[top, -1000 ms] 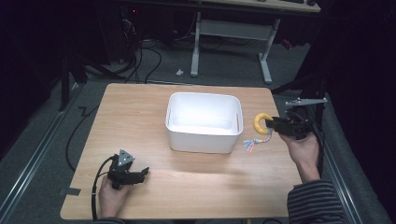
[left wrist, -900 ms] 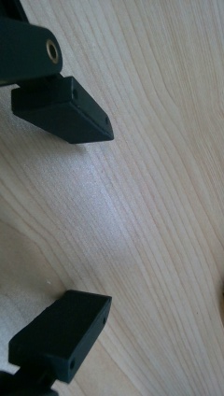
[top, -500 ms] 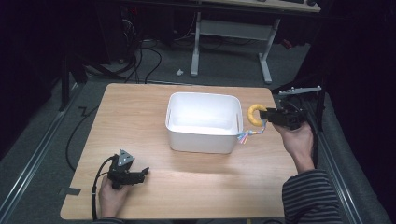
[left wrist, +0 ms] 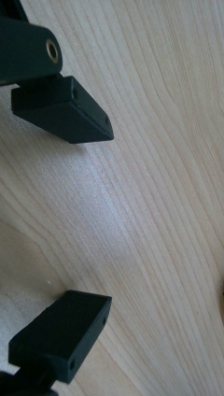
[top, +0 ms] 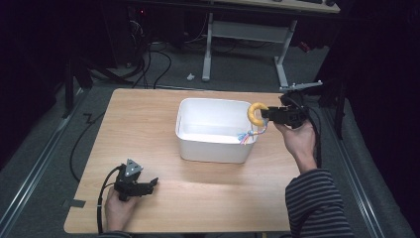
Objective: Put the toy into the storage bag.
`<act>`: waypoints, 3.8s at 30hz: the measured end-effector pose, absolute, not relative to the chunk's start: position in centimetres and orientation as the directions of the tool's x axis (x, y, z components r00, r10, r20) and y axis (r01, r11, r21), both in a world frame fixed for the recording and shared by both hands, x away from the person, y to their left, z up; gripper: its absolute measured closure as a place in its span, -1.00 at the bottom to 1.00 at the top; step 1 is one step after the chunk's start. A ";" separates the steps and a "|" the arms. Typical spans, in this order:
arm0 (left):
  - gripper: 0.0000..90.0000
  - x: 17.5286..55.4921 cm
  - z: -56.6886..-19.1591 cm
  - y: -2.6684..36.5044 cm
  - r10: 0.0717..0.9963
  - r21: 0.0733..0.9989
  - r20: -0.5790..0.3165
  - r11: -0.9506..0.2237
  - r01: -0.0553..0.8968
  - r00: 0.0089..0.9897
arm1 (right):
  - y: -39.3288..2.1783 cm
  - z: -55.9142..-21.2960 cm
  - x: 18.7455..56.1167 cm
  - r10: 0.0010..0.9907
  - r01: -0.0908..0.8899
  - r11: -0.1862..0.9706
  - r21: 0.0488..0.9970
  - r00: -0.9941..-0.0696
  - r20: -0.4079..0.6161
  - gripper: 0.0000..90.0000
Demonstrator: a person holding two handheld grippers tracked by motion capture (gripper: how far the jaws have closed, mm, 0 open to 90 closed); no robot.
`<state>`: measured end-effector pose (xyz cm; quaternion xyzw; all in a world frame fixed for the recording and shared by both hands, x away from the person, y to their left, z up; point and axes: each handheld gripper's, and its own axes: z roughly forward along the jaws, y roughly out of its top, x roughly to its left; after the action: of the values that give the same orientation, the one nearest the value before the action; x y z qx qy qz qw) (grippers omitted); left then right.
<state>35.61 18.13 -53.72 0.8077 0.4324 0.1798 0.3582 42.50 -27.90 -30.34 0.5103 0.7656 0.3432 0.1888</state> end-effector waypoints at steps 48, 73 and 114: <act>-0.61 35.5 -53.7 18.1 0.827 0.733 -0.016 -0.372 0.569 0.562 | -21.7 -37.2 45.4 0.899 0.714 0.332 0.617 -0.438 0.022 0.52; -0.61 35.5 -53.7 18.1 0.826 0.733 -0.018 -0.372 0.569 0.563 | -21.3 -37.2 44.4 0.868 0.714 0.397 0.576 -0.496 0.017 0.16; -0.63 35.5 -53.7 18.1 0.826 0.733 -0.019 -0.372 0.569 0.564 | -29.7 -34.5 39.0 0.913 0.624 0.211 0.753 -0.401 0.076 0.15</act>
<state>35.47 18.11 -53.73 0.8085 0.4312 0.1790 0.3581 38.98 -29.72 -34.55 0.5102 0.7528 0.3660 0.1975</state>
